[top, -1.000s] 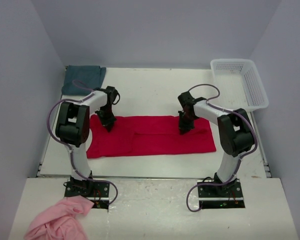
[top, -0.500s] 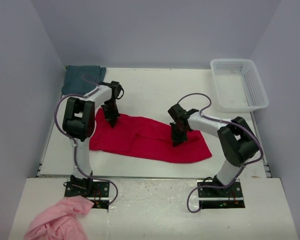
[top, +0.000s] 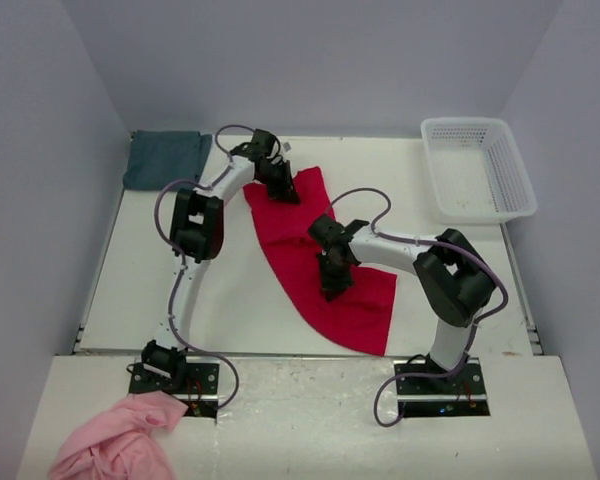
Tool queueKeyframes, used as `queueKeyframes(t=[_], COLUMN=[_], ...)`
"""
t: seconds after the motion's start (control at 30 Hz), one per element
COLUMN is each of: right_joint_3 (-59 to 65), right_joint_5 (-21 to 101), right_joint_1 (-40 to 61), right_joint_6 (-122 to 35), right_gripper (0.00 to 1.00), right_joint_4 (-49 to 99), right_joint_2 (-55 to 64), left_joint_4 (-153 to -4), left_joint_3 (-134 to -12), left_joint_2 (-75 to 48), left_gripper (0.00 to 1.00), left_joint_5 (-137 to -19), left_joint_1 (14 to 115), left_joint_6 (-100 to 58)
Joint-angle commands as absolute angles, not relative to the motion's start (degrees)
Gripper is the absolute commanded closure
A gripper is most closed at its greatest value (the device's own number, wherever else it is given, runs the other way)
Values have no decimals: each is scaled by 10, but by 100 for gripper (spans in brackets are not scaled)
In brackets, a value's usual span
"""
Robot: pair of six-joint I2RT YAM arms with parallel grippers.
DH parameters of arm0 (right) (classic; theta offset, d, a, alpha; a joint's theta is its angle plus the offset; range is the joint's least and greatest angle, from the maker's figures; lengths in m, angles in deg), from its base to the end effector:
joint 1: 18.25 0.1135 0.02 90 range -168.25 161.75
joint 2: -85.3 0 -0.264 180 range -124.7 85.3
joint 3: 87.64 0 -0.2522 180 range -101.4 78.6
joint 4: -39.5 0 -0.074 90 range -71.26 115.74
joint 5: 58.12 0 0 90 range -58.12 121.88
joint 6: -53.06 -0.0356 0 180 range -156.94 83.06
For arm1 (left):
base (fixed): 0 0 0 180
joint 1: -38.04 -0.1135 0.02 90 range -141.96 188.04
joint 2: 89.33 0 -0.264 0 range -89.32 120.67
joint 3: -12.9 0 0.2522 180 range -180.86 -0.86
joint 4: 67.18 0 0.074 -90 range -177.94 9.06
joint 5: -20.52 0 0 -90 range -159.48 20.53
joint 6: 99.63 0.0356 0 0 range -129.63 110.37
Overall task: Fold and stack the t-shirts
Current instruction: Rotate the tshirt 90 degrees
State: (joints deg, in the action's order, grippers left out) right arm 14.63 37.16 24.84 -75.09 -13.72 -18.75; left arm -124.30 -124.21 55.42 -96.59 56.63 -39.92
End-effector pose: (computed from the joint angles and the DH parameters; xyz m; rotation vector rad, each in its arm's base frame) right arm 0.2388 0.2278 0.1502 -0.1443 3.0460 0.2885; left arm 0.4978 -0.1845 0.1367 -0.1353 2.8072 -0.8759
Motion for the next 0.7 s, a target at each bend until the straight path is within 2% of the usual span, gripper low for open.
queueKeyframes(t=[0.0, 0.03, 0.13, 0.33, 0.5, 0.67], right_joint_3=[124, 114, 58, -80, -139, -126], right_joint_5=[364, 365, 379, 346, 324, 248], right_joint_1=[261, 262, 267, 284, 284, 285], right_joint_6=[-749, -746, -732, -696, -674, -657], right_gripper=[100, 100, 100, 100, 100, 100], right_joint_4=[-121, -122, -128, -166, -202, -215], right_joint_2=[-240, -255, -292, -335, -311, -212], left_joint_4=[-1159, -1140, -1052, -985, -952, -885], left_joint_3=[-1334, -1381, -1389, -1390, -1411, -1340], left_joint_2=[683, 701, 737, 749, 729, 647], left_gripper=[100, 99, 97, 95, 89, 88], left_joint_5=[-1029, -1064, -1133, -1174, -1188, -1189], left_joint_1=[561, 555, 530, 495, 461, 449], left_joint_6=[-387, -398, -461, -473, -473, -485])
